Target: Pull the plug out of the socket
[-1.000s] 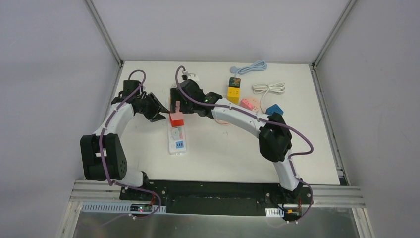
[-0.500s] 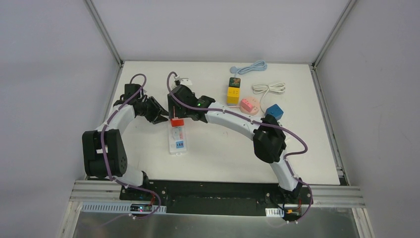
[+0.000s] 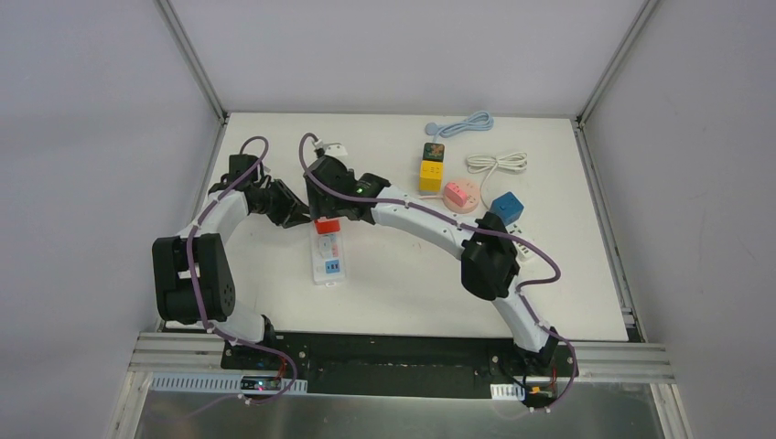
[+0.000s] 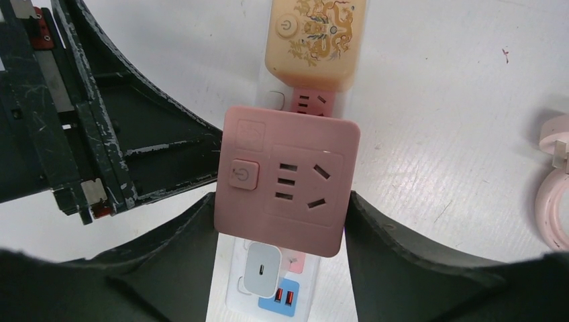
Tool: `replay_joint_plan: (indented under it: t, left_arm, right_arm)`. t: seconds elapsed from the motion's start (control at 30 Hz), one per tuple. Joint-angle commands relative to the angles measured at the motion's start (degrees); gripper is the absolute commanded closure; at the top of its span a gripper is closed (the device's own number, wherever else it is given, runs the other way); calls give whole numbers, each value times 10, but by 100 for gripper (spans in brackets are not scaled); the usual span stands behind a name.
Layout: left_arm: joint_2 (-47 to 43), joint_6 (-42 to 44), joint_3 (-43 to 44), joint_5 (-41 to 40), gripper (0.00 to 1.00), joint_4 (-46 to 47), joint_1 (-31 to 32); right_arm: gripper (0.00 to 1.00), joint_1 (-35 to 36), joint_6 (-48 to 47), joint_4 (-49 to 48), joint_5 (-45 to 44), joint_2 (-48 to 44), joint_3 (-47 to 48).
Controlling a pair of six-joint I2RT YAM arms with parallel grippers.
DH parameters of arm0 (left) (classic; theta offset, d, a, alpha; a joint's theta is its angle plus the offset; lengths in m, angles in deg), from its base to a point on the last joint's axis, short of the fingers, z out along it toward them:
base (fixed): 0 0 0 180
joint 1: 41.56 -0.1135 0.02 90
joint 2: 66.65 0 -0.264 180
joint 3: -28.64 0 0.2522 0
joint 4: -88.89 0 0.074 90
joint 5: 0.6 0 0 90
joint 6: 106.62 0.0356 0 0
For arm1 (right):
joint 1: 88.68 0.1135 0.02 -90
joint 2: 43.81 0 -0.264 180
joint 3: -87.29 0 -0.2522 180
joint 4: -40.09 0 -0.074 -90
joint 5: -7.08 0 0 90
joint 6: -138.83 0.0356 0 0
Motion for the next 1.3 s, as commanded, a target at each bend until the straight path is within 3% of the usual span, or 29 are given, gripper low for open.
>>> replay_joint_plan:
  t: [0.0,0.23,0.37,0.53,0.67,0.77,0.93,1.1,1.17,1.27]
  left_arm:
    - [36,20,-16,-58,72,-83,11]
    - [53,25,-11,-75,73,-103,11]
    - [52,34,-7,-95,74,-118,12]
    - [58,41,1,-103,74,-132,17]
    - [63,41,2,-101,75,-132,22]
    - [68,42,5,-101,75,-136,23]
    - [74,43,7,-106,75,-141,22]
    - [76,44,8,-108,76,-141,23]
    - [76,44,9,-109,76,-143,24]
    - [78,45,10,-109,76,-145,24]
  right_arm:
    - [100,4,5,-21,29,-16,67]
    - [100,0,34,-27,47,-24,72]
    - [100,-27,107,-29,144,-38,88]
    - [100,-29,75,-15,101,-29,72]
    - [100,-2,3,11,-14,-1,74]
    - [100,8,-22,27,-52,7,90]
    - [100,3,-3,10,-17,-20,85]
    - [100,-29,64,-59,111,-61,21]
    - [100,-27,60,-87,108,-70,-13]
    - [100,-10,19,-66,60,-49,10]
